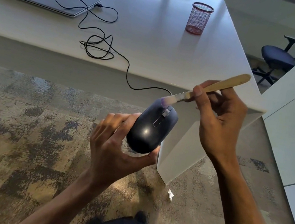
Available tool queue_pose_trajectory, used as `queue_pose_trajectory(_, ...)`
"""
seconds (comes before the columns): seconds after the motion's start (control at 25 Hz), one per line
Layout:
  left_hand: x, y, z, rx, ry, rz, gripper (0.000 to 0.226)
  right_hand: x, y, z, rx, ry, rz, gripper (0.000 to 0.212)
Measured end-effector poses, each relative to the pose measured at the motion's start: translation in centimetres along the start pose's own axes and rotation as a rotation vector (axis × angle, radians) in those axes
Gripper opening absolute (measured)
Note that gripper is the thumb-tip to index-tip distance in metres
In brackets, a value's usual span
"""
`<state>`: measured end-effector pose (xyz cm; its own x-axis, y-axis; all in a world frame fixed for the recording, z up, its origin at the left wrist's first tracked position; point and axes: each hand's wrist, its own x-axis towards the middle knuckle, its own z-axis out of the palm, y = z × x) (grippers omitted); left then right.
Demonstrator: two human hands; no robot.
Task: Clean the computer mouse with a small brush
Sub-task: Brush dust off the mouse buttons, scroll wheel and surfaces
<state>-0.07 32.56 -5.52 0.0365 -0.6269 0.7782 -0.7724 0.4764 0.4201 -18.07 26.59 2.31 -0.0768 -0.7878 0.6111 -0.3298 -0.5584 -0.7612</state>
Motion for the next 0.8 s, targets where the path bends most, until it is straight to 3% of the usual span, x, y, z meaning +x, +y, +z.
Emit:
queue_pose_trajectory(0.12, 0.1, -0.1, 0.0, 0.010, 0.003, 0.010, 0.065, 0.1, 0.2, 0.3, -0.044, -0.081, 0.011, 0.009)
queue_pose_trajectory(0.2, 0.0, -0.1, 0.1, 0.012, 0.000, 0.006, 0.066, 0.6, 0.6, 0.4, -0.118, -0.021, 0.045, 0.006)
queue_pose_trajectory(0.32, 0.0, -0.2, 0.2, 0.015, -0.004, -0.004, 0.066, 0.7, 0.5, 0.5, -0.028, 0.032, 0.022, 0.007)
queue_pose_trajectory(0.48, 0.0, -0.2, 0.2, 0.024, -0.003, 0.003, 0.067, 0.3, 0.4, 0.8, 0.022, -0.092, -0.013, 0.009)
queue_pose_trajectory(0.6, 0.0, -0.1, 0.1, 0.028, -0.013, 0.008, 0.067, 0.7, 1.0, 1.0, -0.126, -0.023, 0.011, 0.006)
queue_pose_trajectory(0.8, 0.0, -0.2, 0.0, 0.040, -0.014, 0.009, 0.067, 0.6, 1.0, 0.8, -0.074, 0.031, -0.011, 0.006)
